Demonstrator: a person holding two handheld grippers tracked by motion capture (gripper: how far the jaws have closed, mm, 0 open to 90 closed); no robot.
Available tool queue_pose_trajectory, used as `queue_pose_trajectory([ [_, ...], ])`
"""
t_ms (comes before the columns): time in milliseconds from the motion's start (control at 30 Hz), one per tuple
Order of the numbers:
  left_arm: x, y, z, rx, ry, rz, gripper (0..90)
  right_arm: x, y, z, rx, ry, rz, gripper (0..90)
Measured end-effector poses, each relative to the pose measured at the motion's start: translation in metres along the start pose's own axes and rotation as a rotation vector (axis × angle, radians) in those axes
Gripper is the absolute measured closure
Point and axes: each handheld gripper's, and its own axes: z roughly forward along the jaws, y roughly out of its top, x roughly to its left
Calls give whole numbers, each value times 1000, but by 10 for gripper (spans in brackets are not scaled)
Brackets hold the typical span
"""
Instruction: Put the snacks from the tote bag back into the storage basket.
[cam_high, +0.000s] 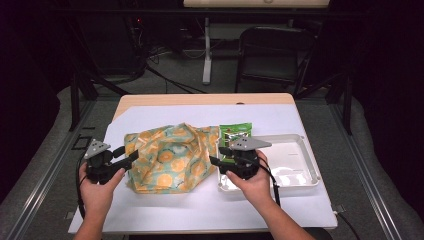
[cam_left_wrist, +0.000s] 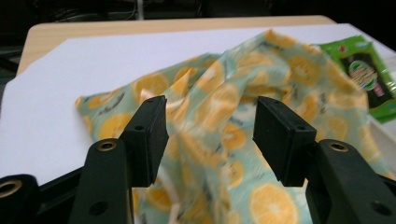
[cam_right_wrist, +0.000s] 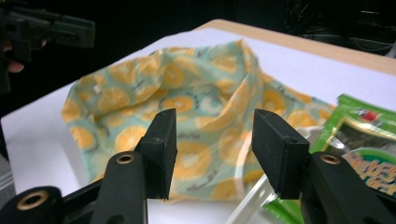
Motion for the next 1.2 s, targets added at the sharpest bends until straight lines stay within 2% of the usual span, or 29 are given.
queue_pose_trajectory([
  [67,4,-8,0,16,1,-11,445,4,-8,0,13,-2,-11,521],
  [167,6,-15,2,37,4,-9,442,9,-22,1,4,-18,-3,532],
  [333,7,-24,7,48,1,-4,440,15,-42,8,55,-8,-24,532],
  [433,8,-26,11,49,-2,-9,438,19,-50,13,72,19,-16,532],
  [533,7,-29,14,38,-9,-8,436,22,-55,17,96,31,-42,532],
  [633,7,-33,15,21,-27,-15,434,24,-60,19,111,42,-44,532],
  [800,10,-38,18,30,-37,-29,433,26,-66,23,125,56,-27,533],
  [933,10,-41,19,40,-38,-27,433,31,-70,26,120,67,-41,534],
  [1200,12,-43,21,38,-43,-50,432,37,-78,34,168,88,-66,534],
])
